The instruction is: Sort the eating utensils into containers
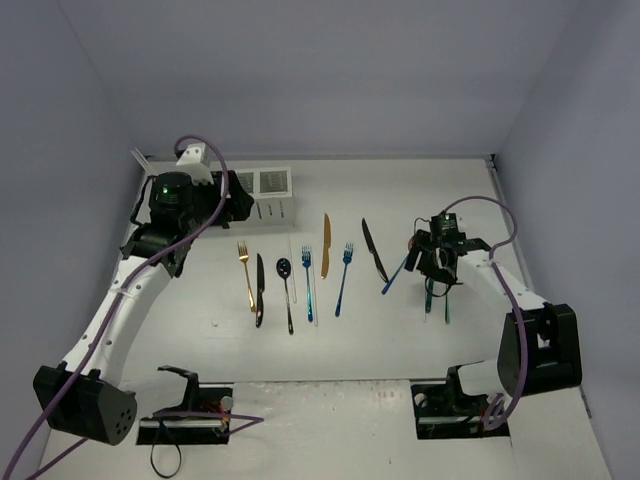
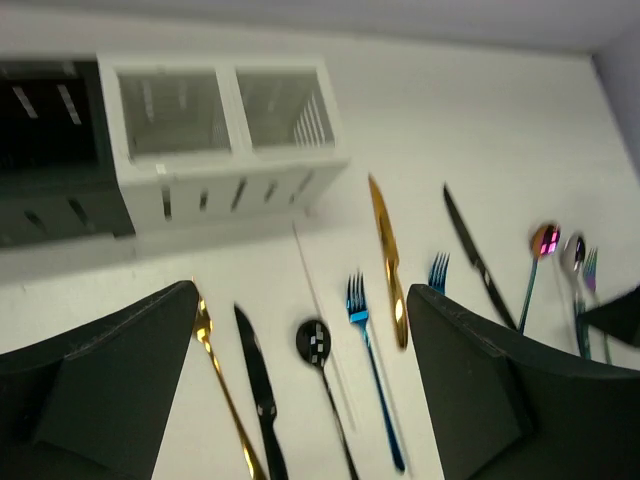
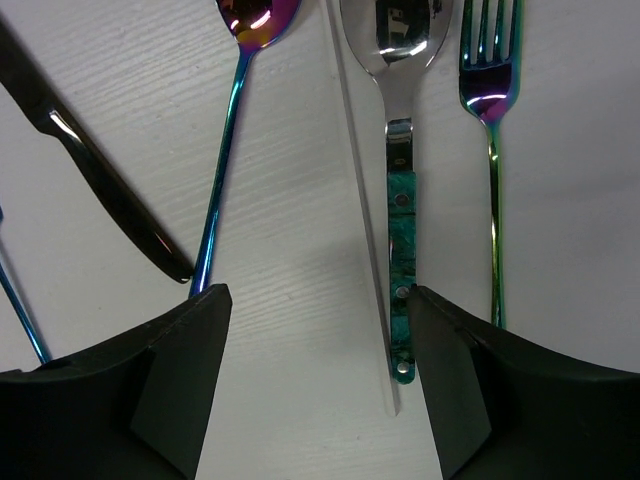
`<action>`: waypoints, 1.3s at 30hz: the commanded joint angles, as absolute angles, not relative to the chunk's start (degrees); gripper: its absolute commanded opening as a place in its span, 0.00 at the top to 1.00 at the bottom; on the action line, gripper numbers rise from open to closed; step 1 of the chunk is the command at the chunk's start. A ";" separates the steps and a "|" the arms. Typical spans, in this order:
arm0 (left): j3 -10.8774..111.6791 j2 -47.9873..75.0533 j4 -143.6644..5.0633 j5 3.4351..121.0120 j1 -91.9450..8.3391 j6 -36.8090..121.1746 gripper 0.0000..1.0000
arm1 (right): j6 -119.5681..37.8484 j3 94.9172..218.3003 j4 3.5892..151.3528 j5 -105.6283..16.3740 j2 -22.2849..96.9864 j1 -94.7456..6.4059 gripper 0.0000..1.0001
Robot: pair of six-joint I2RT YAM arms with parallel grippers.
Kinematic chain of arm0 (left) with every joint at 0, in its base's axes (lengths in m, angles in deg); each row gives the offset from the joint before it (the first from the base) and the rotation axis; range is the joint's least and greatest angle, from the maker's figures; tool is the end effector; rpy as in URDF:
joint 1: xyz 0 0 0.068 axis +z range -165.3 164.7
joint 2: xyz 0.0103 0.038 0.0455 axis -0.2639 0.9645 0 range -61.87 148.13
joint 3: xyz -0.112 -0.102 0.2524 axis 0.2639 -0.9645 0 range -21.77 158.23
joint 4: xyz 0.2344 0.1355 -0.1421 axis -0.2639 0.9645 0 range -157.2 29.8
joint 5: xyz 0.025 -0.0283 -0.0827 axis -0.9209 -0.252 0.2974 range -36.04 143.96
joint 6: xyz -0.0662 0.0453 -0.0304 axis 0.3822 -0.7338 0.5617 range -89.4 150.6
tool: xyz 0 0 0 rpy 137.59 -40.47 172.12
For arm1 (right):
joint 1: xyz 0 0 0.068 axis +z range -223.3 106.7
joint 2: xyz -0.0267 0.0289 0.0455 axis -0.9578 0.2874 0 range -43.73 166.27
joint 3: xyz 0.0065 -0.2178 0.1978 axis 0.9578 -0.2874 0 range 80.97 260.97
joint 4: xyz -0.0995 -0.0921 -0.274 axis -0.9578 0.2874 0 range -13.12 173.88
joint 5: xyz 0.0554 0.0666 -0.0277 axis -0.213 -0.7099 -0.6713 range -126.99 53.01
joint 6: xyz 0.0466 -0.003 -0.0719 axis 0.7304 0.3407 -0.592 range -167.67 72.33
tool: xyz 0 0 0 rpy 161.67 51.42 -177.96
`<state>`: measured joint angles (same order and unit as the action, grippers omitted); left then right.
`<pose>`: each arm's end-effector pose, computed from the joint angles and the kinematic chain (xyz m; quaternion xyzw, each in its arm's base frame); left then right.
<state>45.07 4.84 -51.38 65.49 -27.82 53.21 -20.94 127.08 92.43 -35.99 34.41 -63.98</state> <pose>0.3297 -0.0886 0.3969 -0.0093 0.7952 -0.2576 0.5487 0.3370 0.0539 0.1791 0.1443 0.9210 0.1042 0.3465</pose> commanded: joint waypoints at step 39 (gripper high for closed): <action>36.89 -6.08 -47.75 70.09 -33.40 54.07 0.17 | -22.07 124.57 87.95 -33.80 39.90 -62.93 1.00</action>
